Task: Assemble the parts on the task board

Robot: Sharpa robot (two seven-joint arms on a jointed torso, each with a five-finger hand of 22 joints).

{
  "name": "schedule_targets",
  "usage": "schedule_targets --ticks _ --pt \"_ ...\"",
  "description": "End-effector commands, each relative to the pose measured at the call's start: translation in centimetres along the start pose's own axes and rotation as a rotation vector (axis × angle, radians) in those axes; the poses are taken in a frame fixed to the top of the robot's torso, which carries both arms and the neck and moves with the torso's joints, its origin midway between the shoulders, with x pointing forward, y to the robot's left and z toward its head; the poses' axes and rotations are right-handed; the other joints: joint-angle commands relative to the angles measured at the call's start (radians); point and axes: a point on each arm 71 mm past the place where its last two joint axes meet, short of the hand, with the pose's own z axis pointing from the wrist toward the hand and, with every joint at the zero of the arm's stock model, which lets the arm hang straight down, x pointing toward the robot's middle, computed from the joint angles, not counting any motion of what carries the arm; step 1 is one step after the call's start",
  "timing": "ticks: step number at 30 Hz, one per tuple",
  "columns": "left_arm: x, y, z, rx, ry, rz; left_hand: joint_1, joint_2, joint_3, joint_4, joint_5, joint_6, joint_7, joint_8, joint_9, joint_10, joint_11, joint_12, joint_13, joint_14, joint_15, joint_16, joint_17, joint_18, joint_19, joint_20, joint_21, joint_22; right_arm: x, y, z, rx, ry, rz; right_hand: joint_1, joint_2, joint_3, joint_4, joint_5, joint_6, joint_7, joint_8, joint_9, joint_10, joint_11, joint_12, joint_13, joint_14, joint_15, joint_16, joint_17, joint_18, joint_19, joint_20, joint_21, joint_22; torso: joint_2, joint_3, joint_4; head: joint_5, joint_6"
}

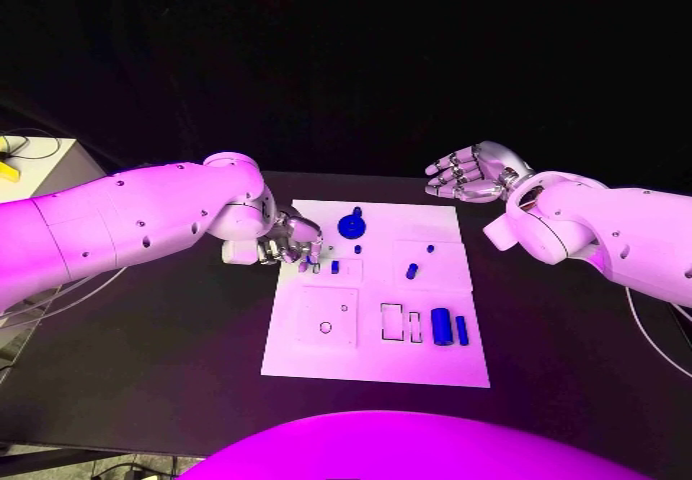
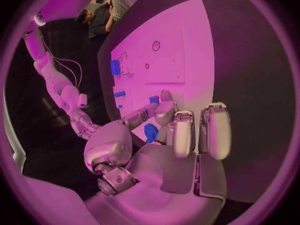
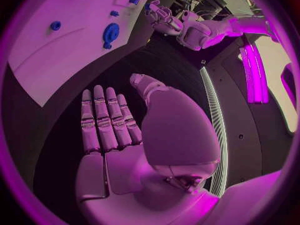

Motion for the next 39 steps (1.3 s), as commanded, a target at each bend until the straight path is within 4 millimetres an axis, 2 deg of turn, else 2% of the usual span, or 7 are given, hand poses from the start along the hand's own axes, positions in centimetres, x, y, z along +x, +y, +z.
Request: schedule_targets --ticks 1,9,16,20,27,35,39 --pt "0.5 -0.2 0.2 -0.021 0.084 0.078 0.022 0.026 0.012 -0.038 0.015 0.090 -0.072 -0.011 0.007 0.019 -0.005 0.008 0.015 0.104 -0.009 0.003 0.263 -0.021 0.023 -0.001 0.008 0.126 0.3 0.0 0.0 -0.007 0.019 -0.001 0.001 0.005 0.001 -0.007 0.003 0.006 0.055 -0.005 -0.001 0.007 -0.001 -0.005 -0.001 0.003 0.002 -0.004 -0.002 0.011 -0.006 0.000 0.000 -0.001 0.001 -0.0010 -0.0010 0.001 0.000" --pt "-0.1 -0.8 0.7 -0.040 0.131 0.120 0.049 0.030 -0.039 -0.039 0.019 0.120 -0.076 -0.035 0.020 0.034 -0.007 0.010 0.035 0.104 -0.009 0.003 0.263 -0.025 0.032 -0.001 0.017 0.139 0.5 0.0 0.1 -0.008 0.023 0.000 0.000 0.006 0.002 -0.008 0.007 0.006 0.055 -0.006 -0.001 0.007 -0.001 -0.006 -0.001 0.003 0.002 -0.004 -0.003 0.011 -0.007 0.000 0.000 -0.002 0.002 0.0001 -0.0039 0.004 0.000" --pt "-0.4 -1.5 1.1 -0.051 0.160 0.149 0.068 0.036 -0.085 -0.027 0.011 0.138 -0.077 -0.056 0.032 0.041 -0.007 0.006 0.042 0.104 -0.009 0.003 0.263 -0.026 0.035 -0.001 0.021 0.145 0.6 0.1 0.1 -0.009 0.025 0.001 -0.001 0.005 0.003 -0.008 0.010 0.006 0.055 -0.006 -0.002 0.007 -0.001 -0.006 -0.001 0.003 0.002 -0.004 -0.004 0.011 -0.005 0.000 0.000 -0.003 0.003 0.0008 -0.0024 0.004 0.000" --pt "-0.6 -1.7 1.3 -0.060 0.169 0.164 0.070 0.037 -0.089 -0.026 0.011 0.139 -0.077 -0.058 0.033 0.041 -0.007 0.005 0.042 0.104 -0.009 0.003 0.263 -0.026 0.034 -0.001 0.020 0.144 0.6 0.1 0.1 -0.010 0.026 0.001 -0.001 0.005 0.004 -0.009 0.012 0.006 0.055 -0.007 -0.002 0.007 -0.001 -0.006 -0.001 0.004 0.002 -0.004 -0.004 0.011 -0.006 0.000 0.000 -0.004 0.003 -0.0005 -0.0033 0.002 0.000" --pt "-1.1 -1.7 1.6 -0.085 0.158 0.178 0.075 0.039 -0.095 -0.025 0.011 0.142 -0.077 -0.061 0.035 0.043 -0.008 0.005 0.045 0.104 -0.009 0.003 0.263 -0.025 0.033 -0.001 0.018 0.141 0.6 0.1 0.1 -0.010 0.026 0.001 -0.001 0.005 0.005 -0.009 0.015 0.007 0.055 -0.007 -0.002 0.007 -0.001 -0.007 -0.001 0.004 0.002 -0.004 -0.005 0.011 -0.005 0.000 0.000 -0.005 0.003 0.0008 -0.0019 0.001 0.000" --pt "-1.5 -1.7 1.8 -0.104 0.141 0.185 0.085 0.041 -0.118 -0.018 0.005 0.149 -0.077 -0.071 0.042 0.046 -0.007 0.004 0.050 0.104 -0.008 0.003 0.263 -0.025 0.033 -0.001 0.018 0.142 0.7 0.2 0.1 -0.010 0.026 0.001 -0.002 0.005 0.006 -0.010 0.017 0.007 0.055 -0.007 -0.002 0.007 -0.001 -0.007 -0.001 0.004 0.002 -0.004 -0.006 0.011 -0.005 0.000 0.000 -0.005 0.003 -0.0009 -0.0019 0.000 0.000" --pt "-1.7 -1.8 1.9 -0.109 0.137 0.182 0.086 0.042 -0.120 -0.018 0.005 0.150 -0.077 -0.071 0.043 0.046 -0.007 0.004 0.049 0.104 -0.008 0.003 0.263 -0.025 0.033 -0.001 0.018 0.142 0.7 0.2 0.1 -0.011 0.027 0.002 -0.002 0.005 0.007 -0.010 0.020 0.007 0.055 -0.008 -0.002 0.007 -0.001 -0.007 -0.001 0.004 0.002 -0.004 -0.006 0.011 -0.006 0.000 0.000 -0.006 0.002 -0.0004 -0.0011 0.000 0.000"
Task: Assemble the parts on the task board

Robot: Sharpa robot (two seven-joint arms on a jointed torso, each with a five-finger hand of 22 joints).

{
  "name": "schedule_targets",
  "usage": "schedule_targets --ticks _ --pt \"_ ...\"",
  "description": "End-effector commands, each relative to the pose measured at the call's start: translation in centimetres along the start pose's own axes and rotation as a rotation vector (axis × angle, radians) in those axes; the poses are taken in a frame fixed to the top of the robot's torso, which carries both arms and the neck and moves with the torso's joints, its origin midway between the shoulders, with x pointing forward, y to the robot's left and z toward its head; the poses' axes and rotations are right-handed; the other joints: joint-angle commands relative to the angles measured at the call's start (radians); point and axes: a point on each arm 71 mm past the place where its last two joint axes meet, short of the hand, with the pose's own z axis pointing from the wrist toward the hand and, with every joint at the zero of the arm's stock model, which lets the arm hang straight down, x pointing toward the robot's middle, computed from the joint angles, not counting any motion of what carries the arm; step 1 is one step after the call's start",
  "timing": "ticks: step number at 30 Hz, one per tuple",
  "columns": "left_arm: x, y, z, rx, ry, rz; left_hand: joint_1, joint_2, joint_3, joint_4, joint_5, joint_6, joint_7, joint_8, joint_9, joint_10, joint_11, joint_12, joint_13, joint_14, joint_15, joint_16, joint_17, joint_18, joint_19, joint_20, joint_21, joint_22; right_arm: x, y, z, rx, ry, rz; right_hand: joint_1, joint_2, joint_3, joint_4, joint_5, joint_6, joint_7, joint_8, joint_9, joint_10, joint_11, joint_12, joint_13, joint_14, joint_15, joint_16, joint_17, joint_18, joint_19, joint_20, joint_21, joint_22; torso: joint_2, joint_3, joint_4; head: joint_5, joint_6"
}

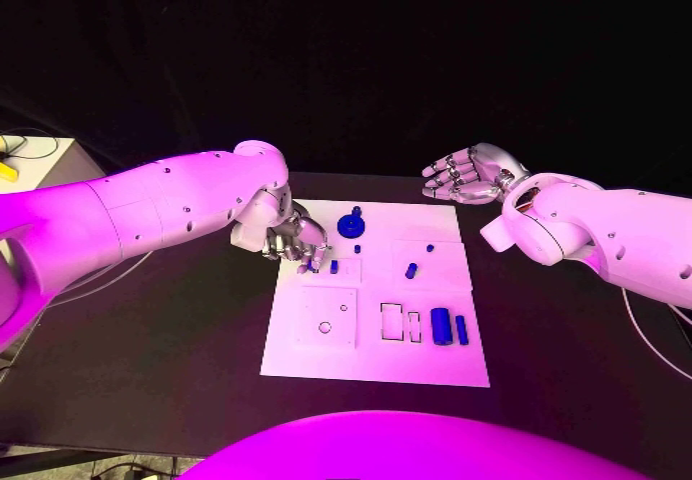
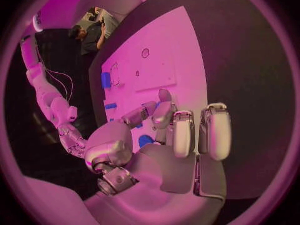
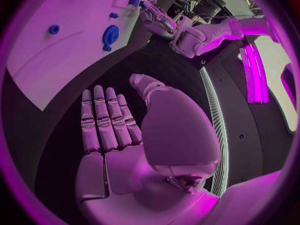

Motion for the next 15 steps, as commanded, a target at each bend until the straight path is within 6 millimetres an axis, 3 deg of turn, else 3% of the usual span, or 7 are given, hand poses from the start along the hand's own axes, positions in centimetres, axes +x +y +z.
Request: schedule_targets --ticks 1,15 --pt "-0.13 -0.08 0.02 -0.014 0.008 0.022 0.052 0.044 -0.006 -0.002 -0.004 0.078 -0.073 -0.006 0.001 0.007 -0.001 -0.002 0.001 0.104 -0.009 0.003 0.263 -0.011 0.033 -0.001 0.002 0.141 0.20 0.11 -0.01 -0.009 0.017 -0.001 -0.002 0.005 0.001 -0.005 0.006 0.007 0.055 -0.004 -0.001 0.007 -0.001 -0.003 -0.001 0.004 0.002 -0.004 -0.001 0.011 -0.006 0.000 0.000 -0.002 0.000 -0.0004 0.0007 0.000 0.000" --pt "-0.27 -0.41 0.33 -0.019 0.016 0.024 0.054 0.045 -0.008 -0.001 -0.004 0.078 -0.073 -0.007 0.002 0.007 -0.001 -0.002 0.001 0.104 -0.009 0.003 0.263 -0.011 0.032 -0.001 0.002 0.140 0.25 0.16 -0.01 -0.011 0.017 -0.001 -0.002 0.005 0.002 -0.005 0.008 0.007 0.055 -0.004 -0.002 0.007 -0.001 -0.004 -0.001 0.004 0.002 -0.003 -0.002 0.011 -0.006 0.000 0.000 -0.003 0.000 -0.0004 0.0008 -0.002 0.000"
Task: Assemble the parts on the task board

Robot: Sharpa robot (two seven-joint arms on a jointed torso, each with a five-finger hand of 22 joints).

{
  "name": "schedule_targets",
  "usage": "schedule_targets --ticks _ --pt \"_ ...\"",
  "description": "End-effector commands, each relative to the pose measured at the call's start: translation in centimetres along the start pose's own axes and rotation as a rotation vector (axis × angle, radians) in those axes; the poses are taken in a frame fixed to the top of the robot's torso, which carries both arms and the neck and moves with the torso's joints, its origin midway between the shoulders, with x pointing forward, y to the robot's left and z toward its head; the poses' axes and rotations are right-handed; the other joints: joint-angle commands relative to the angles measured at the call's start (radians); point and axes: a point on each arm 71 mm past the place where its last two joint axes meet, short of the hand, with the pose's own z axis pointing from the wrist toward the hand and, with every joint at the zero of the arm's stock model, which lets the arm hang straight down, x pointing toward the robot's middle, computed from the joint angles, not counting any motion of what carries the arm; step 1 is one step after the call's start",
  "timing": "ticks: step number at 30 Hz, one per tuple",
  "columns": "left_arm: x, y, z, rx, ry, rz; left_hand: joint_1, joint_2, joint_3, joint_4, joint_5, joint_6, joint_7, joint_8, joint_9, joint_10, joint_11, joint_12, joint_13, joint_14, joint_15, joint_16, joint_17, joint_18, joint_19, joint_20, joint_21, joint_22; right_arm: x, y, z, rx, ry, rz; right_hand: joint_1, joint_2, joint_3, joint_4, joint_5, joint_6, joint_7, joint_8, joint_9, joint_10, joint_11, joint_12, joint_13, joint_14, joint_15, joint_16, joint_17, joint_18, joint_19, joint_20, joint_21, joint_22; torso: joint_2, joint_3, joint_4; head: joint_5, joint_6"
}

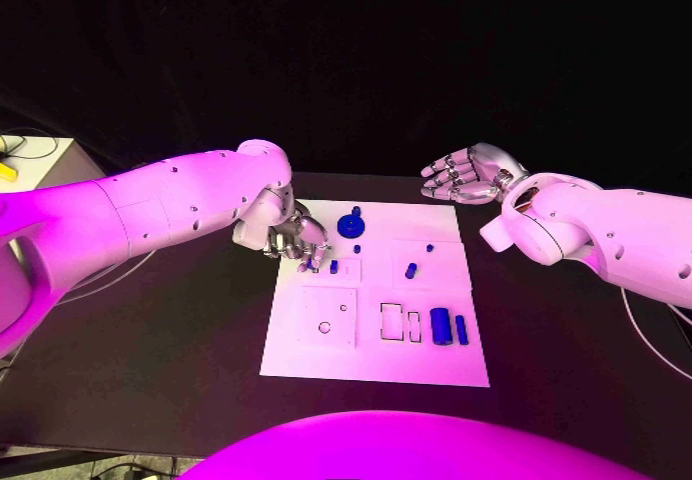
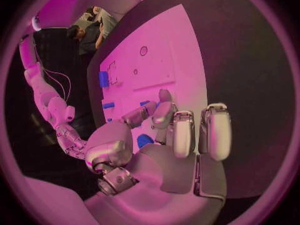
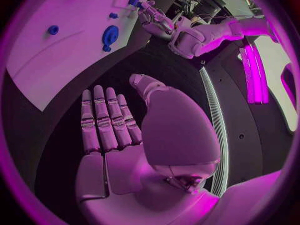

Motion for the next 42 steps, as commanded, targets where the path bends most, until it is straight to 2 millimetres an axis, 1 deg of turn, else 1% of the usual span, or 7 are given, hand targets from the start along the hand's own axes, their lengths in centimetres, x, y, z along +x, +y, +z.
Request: schedule_targets --ticks 1,3,11,15,25,35,42 --pt "0.09 -0.17 0.01 -0.001 0.017 0.017 0.046 0.044 -0.006 0.002 0.000 0.078 -0.073 -0.006 0.001 0.007 -0.002 -0.002 0.001 0.104 -0.009 0.003 0.263 -0.011 0.032 -0.001 0.002 0.140 0.19 0.11 -0.01 -0.010 0.016 -0.001 -0.002 0.005 0.002 -0.005 0.002 0.007 0.055 -0.004 -0.002 0.007 -0.001 -0.004 -0.001 0.004 0.002 -0.003 -0.002 0.011 -0.006 0.000 0.000 -0.002 0.000 0.0002 0.0006 0.000 0.000" --pt "0.10 -0.20 0.02 -0.001 0.017 0.017 0.046 0.044 -0.006 0.002 0.000 0.078 -0.073 -0.006 0.001 0.007 -0.002 -0.002 0.001 0.104 -0.009 0.003 0.263 -0.011 0.032 -0.001 0.002 0.140 0.19 0.12 -0.01 -0.010 0.016 -0.001 -0.002 0.005 0.002 -0.005 0.002 0.007 0.055 -0.004 -0.002 0.007 -0.001 -0.004 -0.001 0.004 0.002 -0.003 -0.002 0.011 -0.006 0.000 0.000 -0.002 -0.001 0.0009 0.0007 0.000 0.000" --pt "0.22 -0.39 0.02 0.004 0.020 0.019 0.048 0.045 -0.007 0.002 0.000 0.078 -0.073 -0.008 0.002 0.007 -0.002 -0.003 0.001 0.104 -0.009 0.003 0.263 -0.011 0.033 -0.001 0.002 0.141 0.17 0.11 -0.04 -0.010 0.016 -0.001 -0.002 0.005 0.002 -0.005 0.002 0.007 0.055 -0.004 -0.002 0.007 -0.001 -0.004 -0.001 0.004 0.002 -0.003 -0.002 0.011 -0.006 0.000 0.000 -0.002 -0.001 0.0011 0.0007 -0.001 0.000" --pt "0.27 -0.51 0.02 0.006 0.017 0.019 0.049 0.046 -0.008 0.003 0.000 0.077 -0.073 -0.009 0.002 0.006 -0.002 -0.003 0.001 0.104 -0.009 0.003 0.263 -0.011 0.031 -0.001 0.001 0.139 0.18 0.12 -0.04 -0.011 0.016 -0.001 -0.002 0.005 0.002 -0.005 0.002 0.007 0.055 -0.004 -0.002 0.007 -0.001 -0.004 -0.001 0.004 0.002 -0.003 -0.002 0.011 -0.006 0.000 0.000 -0.002 -0.001 0.0003 0.0007 -0.001 0.000" --pt "0.31 -0.61 0.01 0.010 0.009 0.016 0.051 0.047 -0.009 0.004 0.000 0.077 -0.072 -0.011 0.003 0.006 -0.002 -0.004 0.000 0.104 -0.009 0.003 0.263 -0.010 0.031 -0.001 0.000 0.138 0.22 0.14 -0.01 -0.011 0.018 -0.001 -0.002 0.005 0.002 -0.005 0.002 0.007 0.055 -0.004 -0.002 0.007 -0.001 -0.004 -0.001 0.004 0.002 -0.003 -0.002 0.011 -0.006 0.000 0.000 -0.002 -0.002 0.0001 0.0013 -0.001 0.000" --pt "0.25 -0.62 0.08 0.009 0.000 0.009 0.053 0.048 -0.011 0.006 0.000 0.076 -0.072 -0.013 0.005 0.004 -0.002 -0.006 -0.002 0.104 -0.009 0.003 0.263 -0.010 0.030 -0.001 -0.001 0.138 0.25 0.16 0.00 -0.012 0.020 -0.001 -0.002 0.005 0.002 -0.005 0.002 0.007 0.055 -0.004 -0.002 0.007 -0.001 -0.004 -0.001 0.004 0.002 -0.003 -0.002 0.011 -0.006 0.000 0.000 -0.002 -0.001 -0.0001 0.0003 0.001 0.000" --pt "0.25 -0.55 0.15 0.008 -0.004 0.004 0.054 0.049 -0.012 0.007 0.000 0.075 -0.072 -0.014 0.005 0.003 -0.001 -0.008 -0.004 0.104 -0.009 0.003 0.263 -0.010 0.029 -0.001 -0.002 0.136 0.25 0.15 -0.01 -0.011 0.021 0.000 -0.002 0.005 0.002 -0.005 0.002 0.007 0.055 -0.004 -0.002 0.007 -0.001 -0.004 -0.001 0.004 0.002 -0.003 -0.002 0.011 -0.006 0.000 0.000 -0.002 -0.001 0.0006 -0.0003 0.000 0.000"
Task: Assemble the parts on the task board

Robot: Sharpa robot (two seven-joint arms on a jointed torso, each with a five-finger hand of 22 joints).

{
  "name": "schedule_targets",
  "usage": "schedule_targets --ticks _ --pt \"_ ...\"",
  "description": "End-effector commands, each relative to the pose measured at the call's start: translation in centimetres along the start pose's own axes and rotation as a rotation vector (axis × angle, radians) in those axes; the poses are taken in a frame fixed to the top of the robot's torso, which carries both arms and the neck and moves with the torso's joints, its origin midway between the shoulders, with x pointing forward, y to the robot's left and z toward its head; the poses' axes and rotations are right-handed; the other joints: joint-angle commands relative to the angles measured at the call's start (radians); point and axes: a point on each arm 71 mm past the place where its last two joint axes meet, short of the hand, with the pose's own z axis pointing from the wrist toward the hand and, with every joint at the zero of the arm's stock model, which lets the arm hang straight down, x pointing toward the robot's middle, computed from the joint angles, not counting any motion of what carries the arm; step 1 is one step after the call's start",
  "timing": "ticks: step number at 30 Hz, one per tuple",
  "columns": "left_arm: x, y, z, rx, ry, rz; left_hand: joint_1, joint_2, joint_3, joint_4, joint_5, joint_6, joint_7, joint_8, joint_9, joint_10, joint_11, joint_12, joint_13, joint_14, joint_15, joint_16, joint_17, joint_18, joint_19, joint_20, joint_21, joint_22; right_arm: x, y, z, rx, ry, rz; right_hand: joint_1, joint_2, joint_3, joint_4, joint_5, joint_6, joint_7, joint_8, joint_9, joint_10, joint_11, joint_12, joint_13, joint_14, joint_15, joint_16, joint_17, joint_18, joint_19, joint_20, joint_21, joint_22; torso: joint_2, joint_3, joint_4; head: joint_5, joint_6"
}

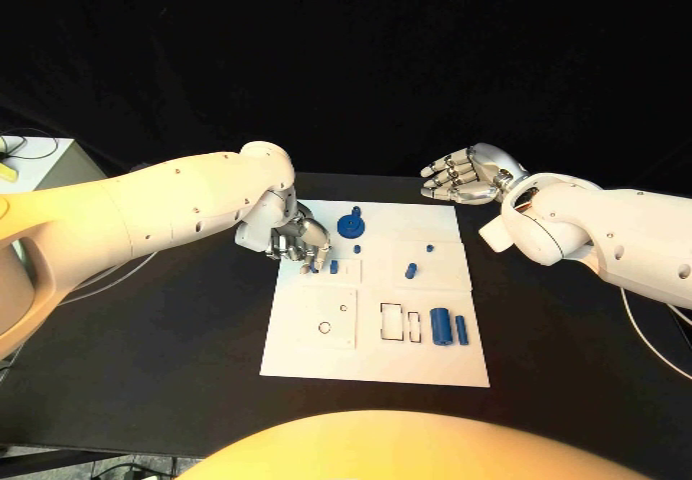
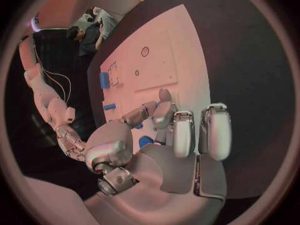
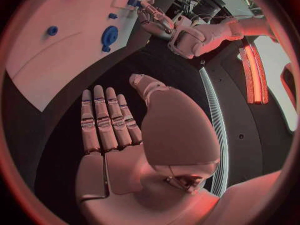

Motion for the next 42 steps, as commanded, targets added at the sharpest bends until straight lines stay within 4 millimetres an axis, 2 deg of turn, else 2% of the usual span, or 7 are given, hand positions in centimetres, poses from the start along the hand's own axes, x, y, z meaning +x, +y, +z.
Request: schedule_targets --ticks 1,29,42 --pt "-0.02 -0.07 0.03 0.002 -0.007 -0.005 0.047 0.049 -0.005 0.003 0.003 0.071 -0.068 -0.006 0.002 0.002 -0.003 -0.003 -0.001 0.104 -0.009 0.003 0.263 -0.010 0.029 -0.001 -0.001 0.136 0.18 0.10 -0.01 -0.010 0.018 -0.001 -0.002 0.005 0.002 -0.005 0.002 0.007 0.055 -0.004 -0.002 0.007 -0.001 -0.004 -0.001 0.004 0.002 -0.003 -0.001 0.011 -0.006 0.000 0.000 -0.001 0.000 0.0010 0.0001 0.000 0.000" --pt "0.40 0.01 0.29 0.011 0.005 -0.016 0.052 0.054 -0.010 0.011 0.002 0.069 -0.067 -0.012 0.006 -0.001 -0.002 -0.006 -0.002 0.104 -0.008 0.003 0.263 -0.009 0.028 -0.001 -0.003 0.134 0.19 0.09 -0.02 -0.010 0.020 -0.001 -0.002 0.005 0.002 -0.005 0.002 0.007 0.055 -0.004 -0.002 0.007 -0.001 -0.004 -0.001 0.004 0.002 -0.003 -0.001 0.011 -0.006 0.000 0.000 -0.001 0.000 -0.0001 0.0001 -0.002 0.000" --pt "0.39 0.15 0.32 0.009 -0.007 -0.026 0.053 0.054 -0.011 0.013 0.001 0.068 -0.066 -0.013 0.007 -0.002 -0.002 -0.008 -0.004 0.104 -0.008 0.003 0.263 -0.009 0.028 -0.001 -0.004 0.133 0.20 0.10 -0.04 -0.010 0.021 0.000 -0.002 0.005 0.002 -0.005 0.002 0.007 0.055 -0.004 -0.002 0.007 -0.001 -0.004 -0.001 0.004 0.002 -0.003 -0.001 0.011 -0.006 0.000 0.000 -0.001 0.000 0.0007 0.0001 -0.001 0.000"
